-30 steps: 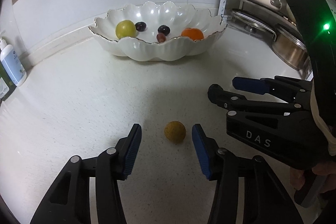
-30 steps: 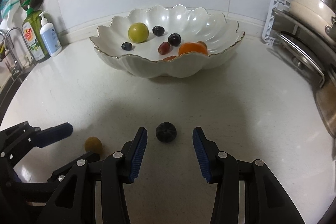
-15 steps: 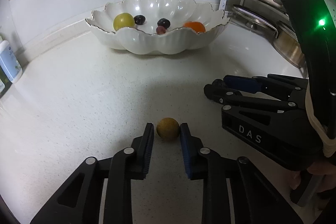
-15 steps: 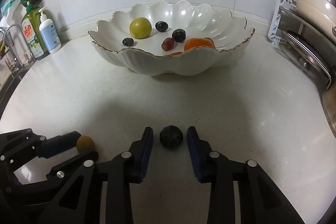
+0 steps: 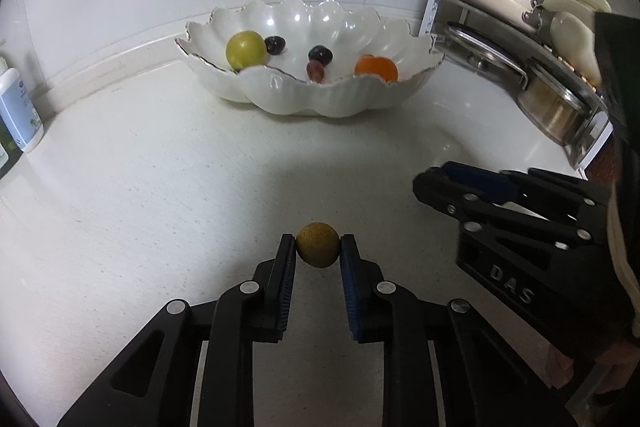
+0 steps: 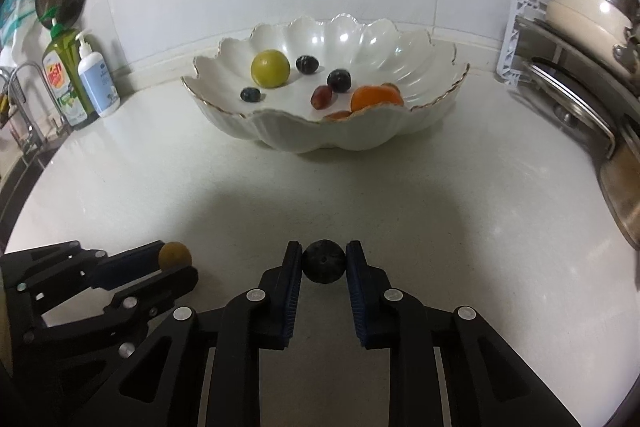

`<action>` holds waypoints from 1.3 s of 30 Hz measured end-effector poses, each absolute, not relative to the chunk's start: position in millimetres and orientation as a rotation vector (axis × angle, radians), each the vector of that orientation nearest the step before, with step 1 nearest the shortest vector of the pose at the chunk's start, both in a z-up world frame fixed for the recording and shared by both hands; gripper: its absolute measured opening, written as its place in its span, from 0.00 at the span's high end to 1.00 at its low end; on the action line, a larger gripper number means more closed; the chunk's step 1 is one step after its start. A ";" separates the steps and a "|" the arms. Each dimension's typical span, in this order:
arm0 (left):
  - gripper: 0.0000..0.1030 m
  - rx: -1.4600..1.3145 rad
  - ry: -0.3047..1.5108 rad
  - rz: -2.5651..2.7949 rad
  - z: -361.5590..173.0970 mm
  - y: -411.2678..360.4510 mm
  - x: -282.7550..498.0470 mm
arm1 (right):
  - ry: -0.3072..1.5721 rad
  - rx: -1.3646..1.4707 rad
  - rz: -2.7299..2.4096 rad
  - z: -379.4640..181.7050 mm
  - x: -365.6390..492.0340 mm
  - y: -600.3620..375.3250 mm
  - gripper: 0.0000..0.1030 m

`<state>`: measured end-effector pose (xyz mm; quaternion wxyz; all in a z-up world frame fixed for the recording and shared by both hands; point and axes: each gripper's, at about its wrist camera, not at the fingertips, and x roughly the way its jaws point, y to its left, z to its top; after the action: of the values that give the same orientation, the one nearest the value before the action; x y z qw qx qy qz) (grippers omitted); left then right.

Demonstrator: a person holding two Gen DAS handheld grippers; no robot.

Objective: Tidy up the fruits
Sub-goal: 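Grasp the small brown round fruit with the left gripper while the right gripper grasps the dark plum, then carry the brown fruit and dark plum with both tools over the bowl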

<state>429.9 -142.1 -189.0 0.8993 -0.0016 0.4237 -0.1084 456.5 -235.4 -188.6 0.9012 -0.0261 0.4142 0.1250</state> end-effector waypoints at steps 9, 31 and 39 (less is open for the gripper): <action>0.77 -0.001 0.808 -0.231 -158.0 -130.5 423.6 | 0.814 -0.015 0.216 -159.8 438.1 -230.9 0.77; 0.77 -0.008 0.643 -0.271 -79.7 -98.2 414.8 | 0.669 0.058 0.142 -85.6 421.6 -213.7 0.77; 0.77 0.012 0.593 -0.281 -58.2 -91.6 427.3 | 0.643 0.064 0.111 -70.7 430.2 -209.0 0.77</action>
<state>427.3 -91.6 -58.2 0.9467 0.0060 0.2911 -0.1381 430.2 -209.0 -70.7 0.9467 0.0314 0.3159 0.0547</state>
